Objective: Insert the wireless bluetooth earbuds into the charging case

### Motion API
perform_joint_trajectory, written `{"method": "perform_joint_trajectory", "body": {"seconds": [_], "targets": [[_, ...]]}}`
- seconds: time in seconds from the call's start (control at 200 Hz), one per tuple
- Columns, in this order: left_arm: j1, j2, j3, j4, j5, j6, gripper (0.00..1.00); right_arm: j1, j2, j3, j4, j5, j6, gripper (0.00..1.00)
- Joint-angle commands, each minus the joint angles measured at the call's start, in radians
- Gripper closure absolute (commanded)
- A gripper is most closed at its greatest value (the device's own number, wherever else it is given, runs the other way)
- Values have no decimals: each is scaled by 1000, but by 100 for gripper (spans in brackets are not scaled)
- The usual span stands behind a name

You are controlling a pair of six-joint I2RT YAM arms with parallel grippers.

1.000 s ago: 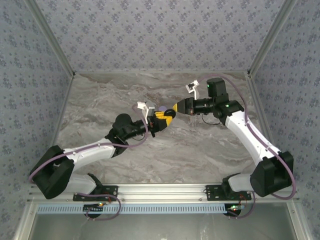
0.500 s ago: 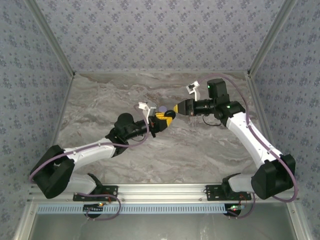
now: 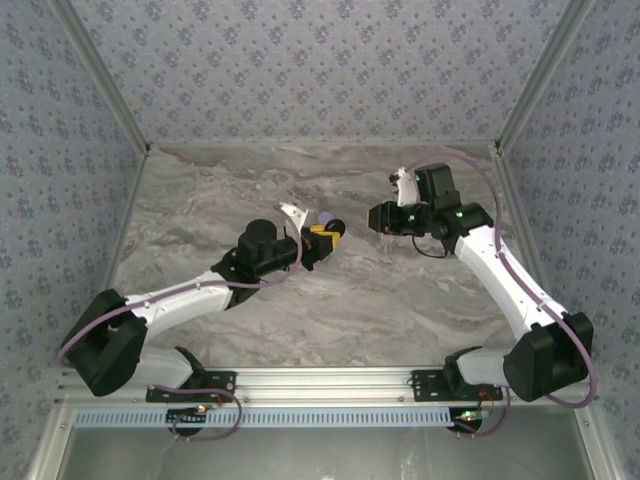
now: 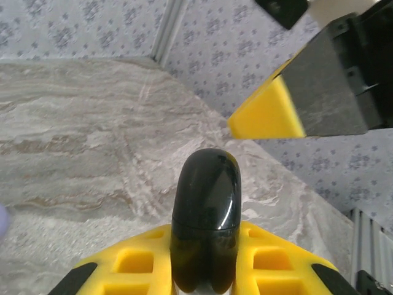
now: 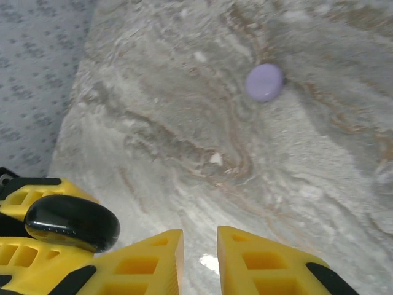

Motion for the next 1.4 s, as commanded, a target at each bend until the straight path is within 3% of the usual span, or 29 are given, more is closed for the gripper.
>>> {"method": "perform_joint_trajectory", "body": {"seconds": [0.0,0.235,0.39,0.555,1.399], "targets": [[16,20,50,-93,-69,-11,80,-13,-42,-16,-34,123,2,75],[55,70,72,-165,-94,-102,79,-40,-67,-60,-78,182,10,75],[89,124,137,-312,-99,-157,79,-58,-77,-85,-83,185,19,75],[110,191,175,-364,-88,-194,79,-69,-80,-97,-76,173,29,74],[144,507,327,-390,-17,-301,79,-83,-84,-132,-61,126,58,73]]}}
